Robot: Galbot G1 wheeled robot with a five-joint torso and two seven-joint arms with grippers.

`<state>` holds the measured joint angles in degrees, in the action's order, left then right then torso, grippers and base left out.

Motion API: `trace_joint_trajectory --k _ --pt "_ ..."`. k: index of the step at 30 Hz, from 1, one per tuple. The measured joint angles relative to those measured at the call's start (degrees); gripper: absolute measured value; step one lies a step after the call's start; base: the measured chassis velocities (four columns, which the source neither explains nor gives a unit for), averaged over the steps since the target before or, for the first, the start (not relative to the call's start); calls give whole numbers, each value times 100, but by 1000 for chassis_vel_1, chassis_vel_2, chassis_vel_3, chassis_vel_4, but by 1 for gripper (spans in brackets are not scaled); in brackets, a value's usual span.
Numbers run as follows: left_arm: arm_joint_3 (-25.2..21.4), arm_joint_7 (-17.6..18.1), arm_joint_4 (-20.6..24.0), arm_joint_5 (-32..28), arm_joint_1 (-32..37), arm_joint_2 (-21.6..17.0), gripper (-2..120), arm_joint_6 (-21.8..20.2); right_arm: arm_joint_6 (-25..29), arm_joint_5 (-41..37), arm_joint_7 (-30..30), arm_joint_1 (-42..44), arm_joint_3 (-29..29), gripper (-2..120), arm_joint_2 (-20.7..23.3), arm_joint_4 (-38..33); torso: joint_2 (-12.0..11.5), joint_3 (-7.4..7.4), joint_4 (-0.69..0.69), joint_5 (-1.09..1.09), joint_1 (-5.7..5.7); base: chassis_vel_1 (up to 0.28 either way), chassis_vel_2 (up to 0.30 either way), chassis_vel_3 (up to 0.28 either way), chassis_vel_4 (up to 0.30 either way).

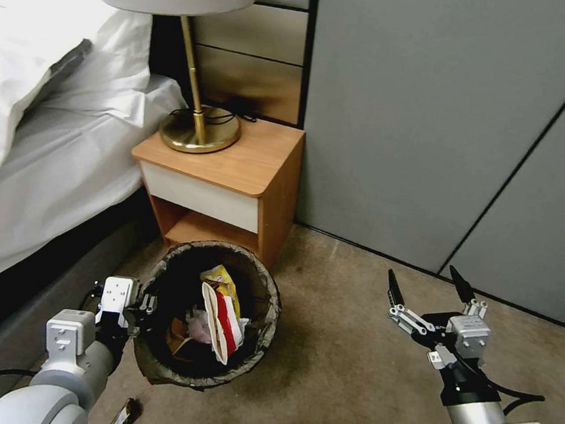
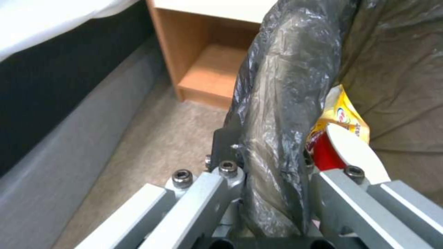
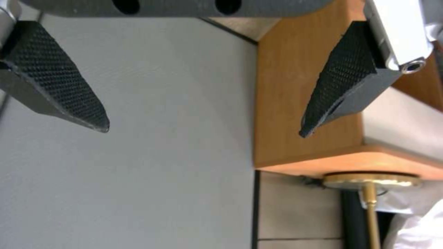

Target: Pick up the trash bin, then pick up the garbage from the floor and place it into the trash bin.

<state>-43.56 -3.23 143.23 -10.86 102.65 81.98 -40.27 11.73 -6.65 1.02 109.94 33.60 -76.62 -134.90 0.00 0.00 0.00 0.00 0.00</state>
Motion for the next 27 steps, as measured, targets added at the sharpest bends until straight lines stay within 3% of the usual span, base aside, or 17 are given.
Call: trace_joint_trajectory --k 27 --pt "-14 -65 0 -79 -98 3 3 48 -248 78 243 50 -84 100 -92 66 0 0 0 0 0 82 79 87 83"
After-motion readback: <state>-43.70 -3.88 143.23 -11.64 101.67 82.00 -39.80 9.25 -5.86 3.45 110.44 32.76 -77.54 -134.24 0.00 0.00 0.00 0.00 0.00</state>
